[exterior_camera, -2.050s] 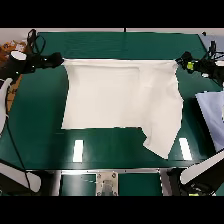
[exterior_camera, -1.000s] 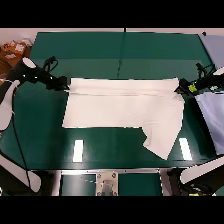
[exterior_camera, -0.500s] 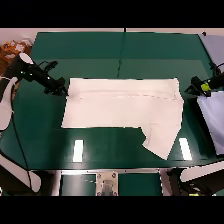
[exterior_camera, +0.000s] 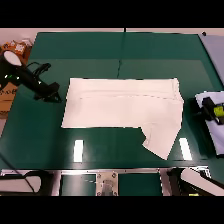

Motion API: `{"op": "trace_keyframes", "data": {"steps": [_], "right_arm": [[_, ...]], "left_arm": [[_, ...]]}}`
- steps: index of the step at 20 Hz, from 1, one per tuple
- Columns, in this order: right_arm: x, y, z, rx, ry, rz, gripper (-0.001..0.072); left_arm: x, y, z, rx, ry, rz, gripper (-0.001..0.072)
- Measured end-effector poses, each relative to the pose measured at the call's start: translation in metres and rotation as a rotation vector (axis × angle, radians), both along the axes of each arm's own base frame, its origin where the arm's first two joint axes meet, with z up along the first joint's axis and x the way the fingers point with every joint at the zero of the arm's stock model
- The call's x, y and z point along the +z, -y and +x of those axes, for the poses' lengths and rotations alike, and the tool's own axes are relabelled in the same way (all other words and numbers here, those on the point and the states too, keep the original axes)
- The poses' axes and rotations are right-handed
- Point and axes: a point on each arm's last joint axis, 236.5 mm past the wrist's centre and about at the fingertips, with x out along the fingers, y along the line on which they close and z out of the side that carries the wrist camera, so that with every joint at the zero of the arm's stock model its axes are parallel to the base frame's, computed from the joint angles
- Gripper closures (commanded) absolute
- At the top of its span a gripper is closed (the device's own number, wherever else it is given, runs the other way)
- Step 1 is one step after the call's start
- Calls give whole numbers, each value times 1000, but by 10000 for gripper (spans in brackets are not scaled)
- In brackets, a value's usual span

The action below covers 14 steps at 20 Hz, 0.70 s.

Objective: Fold the shirts.

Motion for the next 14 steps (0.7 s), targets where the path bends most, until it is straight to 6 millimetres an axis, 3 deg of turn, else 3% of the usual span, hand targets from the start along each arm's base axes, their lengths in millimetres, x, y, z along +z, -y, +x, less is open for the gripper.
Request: {"op": "trace_keyframes", "data": {"steps": [1, 3, 6, 10, 14], "right_arm": [[-6, -10, -17, -18, -23, 13, 155], [-24, -30, -49, -47, -74, 42, 156], [-53, -51, -75, -92, -115, 78, 156], [-84, -60, -87, -145, -125, 76, 158], [-98, -69, -81, -184, -97, 104, 167]], "left_arm": [[-2, -1, -17, 21, 21, 17, 691], [-13, -3, -48, 73, 68, 48, 691], [-45, -2, -87, 169, 107, 67, 691], [-85, 8, -116, 298, 113, 28, 690], [-104, 19, -118, 369, 149, -2, 688]]}}
